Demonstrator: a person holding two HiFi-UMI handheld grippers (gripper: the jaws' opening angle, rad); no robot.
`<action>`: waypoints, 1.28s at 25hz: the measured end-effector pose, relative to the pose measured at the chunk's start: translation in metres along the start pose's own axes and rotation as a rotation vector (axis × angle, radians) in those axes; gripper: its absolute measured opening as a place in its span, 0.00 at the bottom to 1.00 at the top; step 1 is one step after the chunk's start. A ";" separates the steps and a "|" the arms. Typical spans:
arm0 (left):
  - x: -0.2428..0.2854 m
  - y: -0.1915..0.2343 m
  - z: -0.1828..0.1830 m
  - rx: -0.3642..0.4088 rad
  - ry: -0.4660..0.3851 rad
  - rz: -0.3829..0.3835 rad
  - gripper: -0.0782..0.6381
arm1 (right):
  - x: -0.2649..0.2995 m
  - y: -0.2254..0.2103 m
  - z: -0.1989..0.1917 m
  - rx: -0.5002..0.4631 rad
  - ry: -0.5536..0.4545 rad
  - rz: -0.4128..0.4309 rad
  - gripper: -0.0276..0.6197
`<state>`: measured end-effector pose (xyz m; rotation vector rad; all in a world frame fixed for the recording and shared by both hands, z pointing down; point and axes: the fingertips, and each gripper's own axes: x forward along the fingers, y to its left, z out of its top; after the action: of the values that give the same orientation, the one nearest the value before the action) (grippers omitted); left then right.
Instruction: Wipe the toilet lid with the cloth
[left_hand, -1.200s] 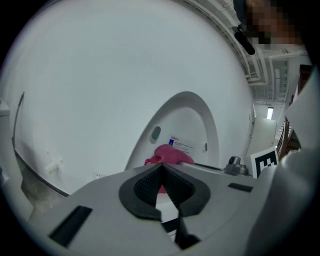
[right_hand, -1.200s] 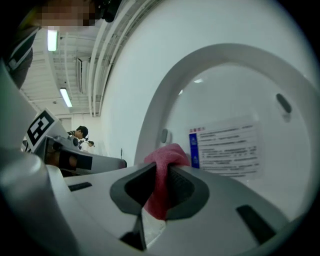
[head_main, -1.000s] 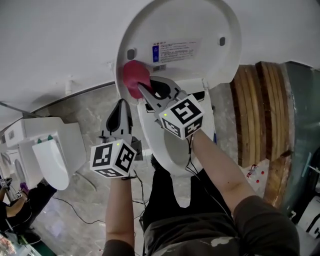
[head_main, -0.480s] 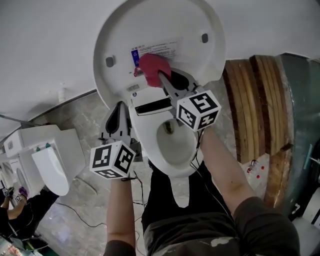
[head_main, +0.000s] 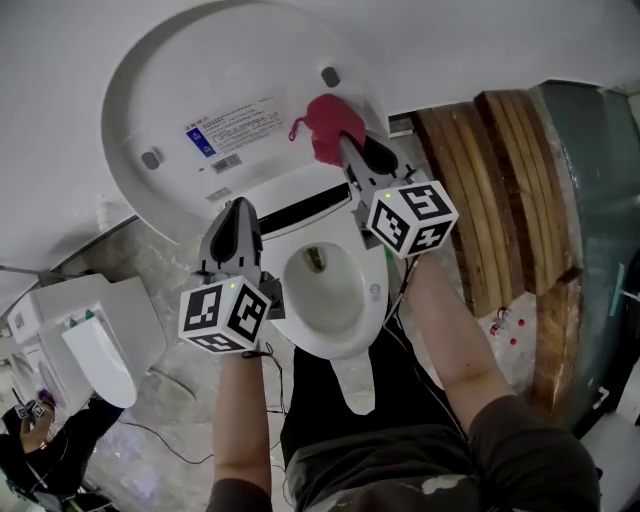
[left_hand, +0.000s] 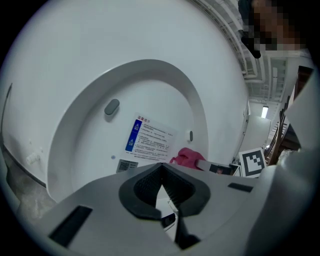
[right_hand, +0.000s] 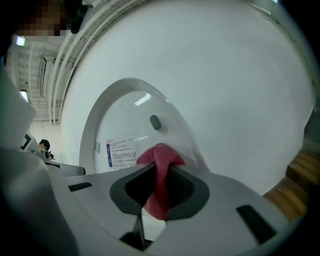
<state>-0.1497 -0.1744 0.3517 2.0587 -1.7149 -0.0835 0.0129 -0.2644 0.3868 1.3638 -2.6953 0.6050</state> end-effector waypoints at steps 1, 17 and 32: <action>0.004 -0.006 -0.002 0.001 0.003 -0.006 0.12 | -0.004 -0.006 0.000 0.005 -0.001 -0.010 0.12; -0.035 0.037 0.001 -0.008 -0.020 0.082 0.12 | 0.016 0.135 -0.046 -0.031 0.111 0.255 0.12; -0.085 0.137 -0.036 -0.036 0.054 0.162 0.12 | 0.096 0.249 -0.136 -0.107 0.231 0.378 0.12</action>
<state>-0.2828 -0.0993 0.4154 1.8725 -1.8261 -0.0075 -0.2575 -0.1551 0.4548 0.7123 -2.7578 0.5895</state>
